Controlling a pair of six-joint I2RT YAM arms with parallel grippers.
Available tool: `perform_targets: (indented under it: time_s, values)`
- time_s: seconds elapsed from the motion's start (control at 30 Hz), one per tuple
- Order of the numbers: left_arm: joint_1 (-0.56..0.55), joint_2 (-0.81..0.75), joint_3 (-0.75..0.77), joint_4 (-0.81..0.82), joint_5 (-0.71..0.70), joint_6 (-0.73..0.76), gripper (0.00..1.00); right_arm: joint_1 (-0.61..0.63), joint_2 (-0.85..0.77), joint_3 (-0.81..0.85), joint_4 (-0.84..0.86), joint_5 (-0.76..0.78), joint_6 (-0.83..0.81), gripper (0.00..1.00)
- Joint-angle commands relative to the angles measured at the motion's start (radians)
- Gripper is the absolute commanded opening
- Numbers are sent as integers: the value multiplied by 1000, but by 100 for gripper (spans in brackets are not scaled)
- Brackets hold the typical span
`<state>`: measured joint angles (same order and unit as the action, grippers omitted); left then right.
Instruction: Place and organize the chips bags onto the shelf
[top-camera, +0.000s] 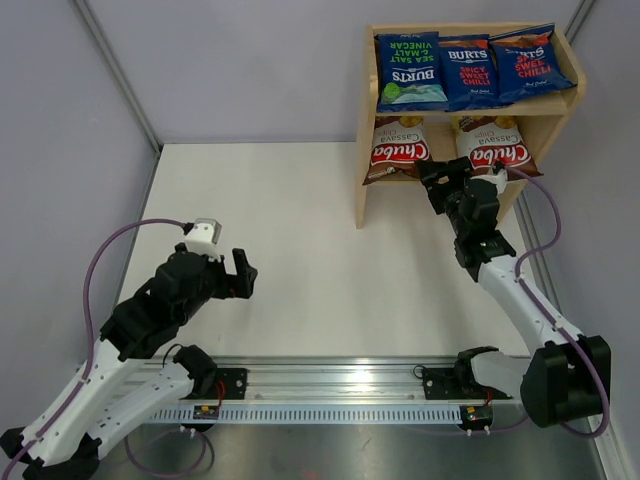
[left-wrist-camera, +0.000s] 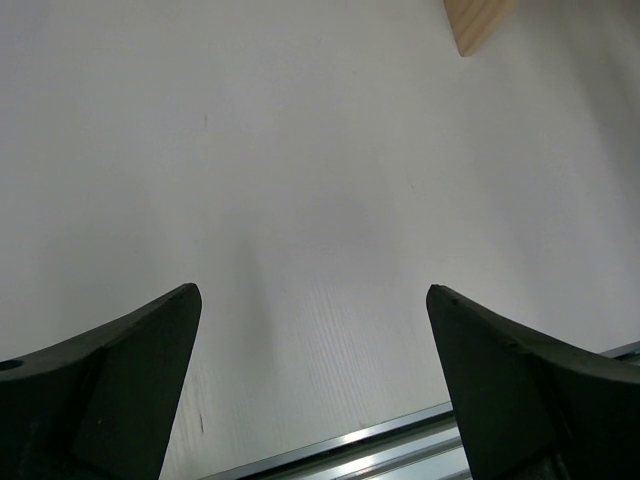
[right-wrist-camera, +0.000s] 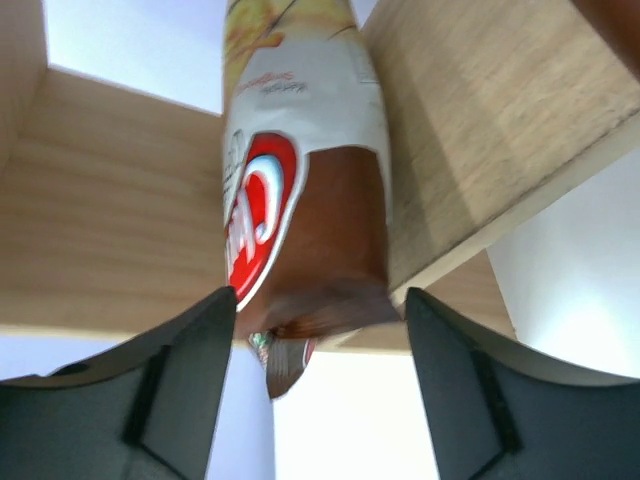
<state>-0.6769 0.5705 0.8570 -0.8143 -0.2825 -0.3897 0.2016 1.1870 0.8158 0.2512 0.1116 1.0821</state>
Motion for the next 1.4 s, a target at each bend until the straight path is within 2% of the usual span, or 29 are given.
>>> perform_targets:
  time_s: [0.0,0.07,0.13,0.17,0.23,0.27,0.37,0.43,0.57,0.67,0.73,0.97,1.37]
  values:
    - [19,-6,14,21,-75,-9,99,-7,-98,85,-93,-64,-152,78]
    - [69,-6,17,18,-108,-15,99,-7,-139,126,-218,-82,-221,80]
    - [127,-6,20,21,-115,-17,99,-7,-183,179,-349,-95,-341,92]
    - [205,-12,20,29,-91,-6,99,-7,-207,190,-450,-107,-388,99]
    - [298,-24,11,53,-52,9,99,-7,-284,207,-551,-138,-516,99]
    - [394,-40,7,70,-12,21,99,-8,-318,210,-648,-118,-578,100]
    - [546,-63,-15,92,6,29,99,-7,-459,236,-813,-41,-655,100]
    - [579,-92,-25,98,28,32,99,-7,-554,279,-890,-44,-718,99]
    - [589,-162,-105,185,176,74,99,-7,-673,379,-1130,-81,-786,99]
    - [588,-181,-124,208,305,100,99,-7,-736,427,-1234,-82,-823,99]
    - [586,-179,-127,216,342,107,99,-7,-756,456,-1279,-70,-849,100]
    - [580,-228,-116,204,339,121,99,-7,-799,438,-1336,-29,-883,99]
    - [522,-288,-125,193,287,112,99,-7,-836,411,-1320,-27,-901,99]
